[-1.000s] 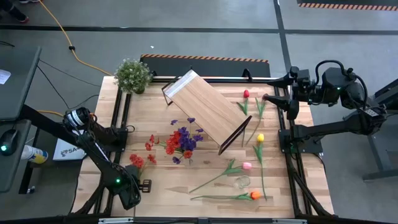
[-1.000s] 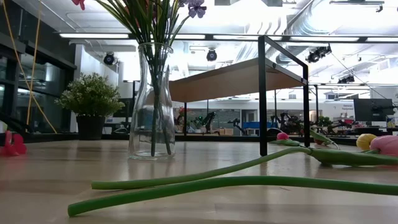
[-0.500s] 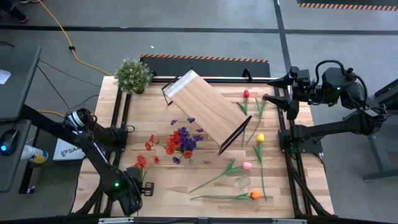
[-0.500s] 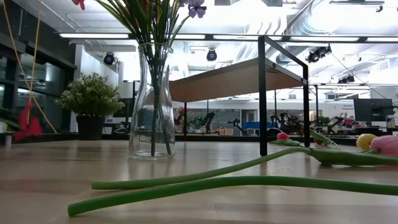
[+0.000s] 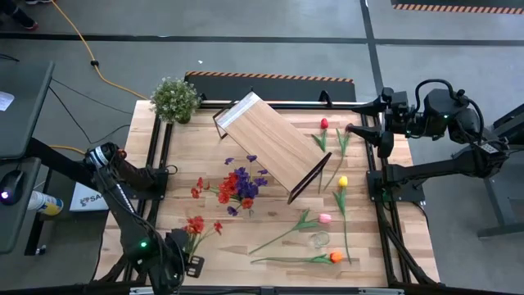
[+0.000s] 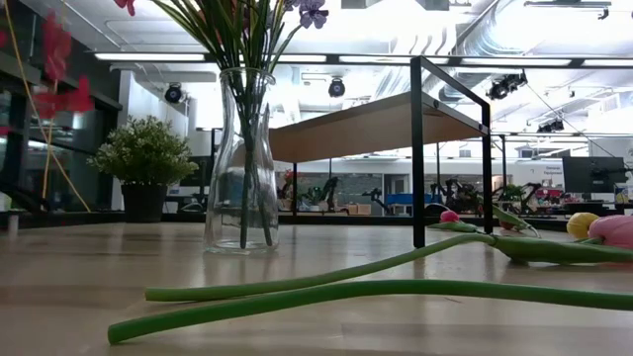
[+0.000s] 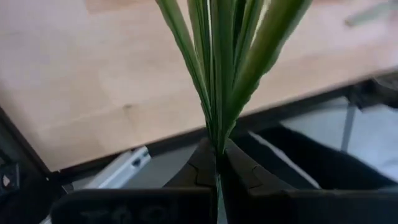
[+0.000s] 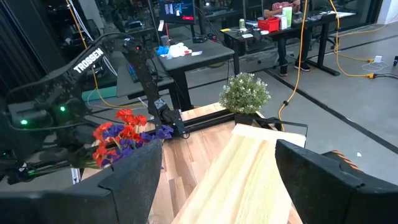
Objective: Pick and place flowers into a vace then onto a shelf
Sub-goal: Put the orange flower into the left transparent vase
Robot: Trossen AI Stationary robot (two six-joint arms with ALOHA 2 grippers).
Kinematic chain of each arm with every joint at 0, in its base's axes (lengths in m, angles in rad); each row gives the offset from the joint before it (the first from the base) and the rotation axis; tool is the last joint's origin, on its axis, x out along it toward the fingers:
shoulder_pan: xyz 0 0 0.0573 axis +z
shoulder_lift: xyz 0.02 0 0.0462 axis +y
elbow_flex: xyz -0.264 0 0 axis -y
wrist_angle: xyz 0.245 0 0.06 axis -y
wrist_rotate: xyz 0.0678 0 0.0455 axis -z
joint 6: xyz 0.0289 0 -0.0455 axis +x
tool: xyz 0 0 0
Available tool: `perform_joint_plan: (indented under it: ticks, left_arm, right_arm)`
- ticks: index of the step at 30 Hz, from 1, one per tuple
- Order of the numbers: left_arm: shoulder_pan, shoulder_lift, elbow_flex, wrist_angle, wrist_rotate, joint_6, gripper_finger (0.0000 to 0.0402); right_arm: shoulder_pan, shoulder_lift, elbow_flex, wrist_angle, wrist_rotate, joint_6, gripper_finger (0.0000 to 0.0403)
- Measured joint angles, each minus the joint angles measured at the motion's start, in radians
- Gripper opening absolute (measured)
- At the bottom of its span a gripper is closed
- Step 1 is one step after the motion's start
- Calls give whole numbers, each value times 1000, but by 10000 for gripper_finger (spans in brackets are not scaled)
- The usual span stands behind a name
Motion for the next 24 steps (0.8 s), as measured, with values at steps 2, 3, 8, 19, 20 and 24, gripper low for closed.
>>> perform_joint_plan:
  ticks: [2,3,8,19,20,24]
  left_arm:
    - [0,0,20,7,0,36,35]
    - [0,0,27,12,0,50,35]
    - [0,0,34,84,2,106,35]
    - [0,0,34,253,-22,165,35]
    - [3,0,34,269,-31,176,35]
    - [31,-1,34,327,-38,239,35]
  right_arm:
    - [0,0,0,0,0,0,303]
    - [0,0,0,0,0,0,303]
    - [0,0,0,0,0,0,303]
    - [0,0,0,0,0,0,303]
    - [0,0,0,0,0,0,303]
    - [0,0,0,0,0,1,303]
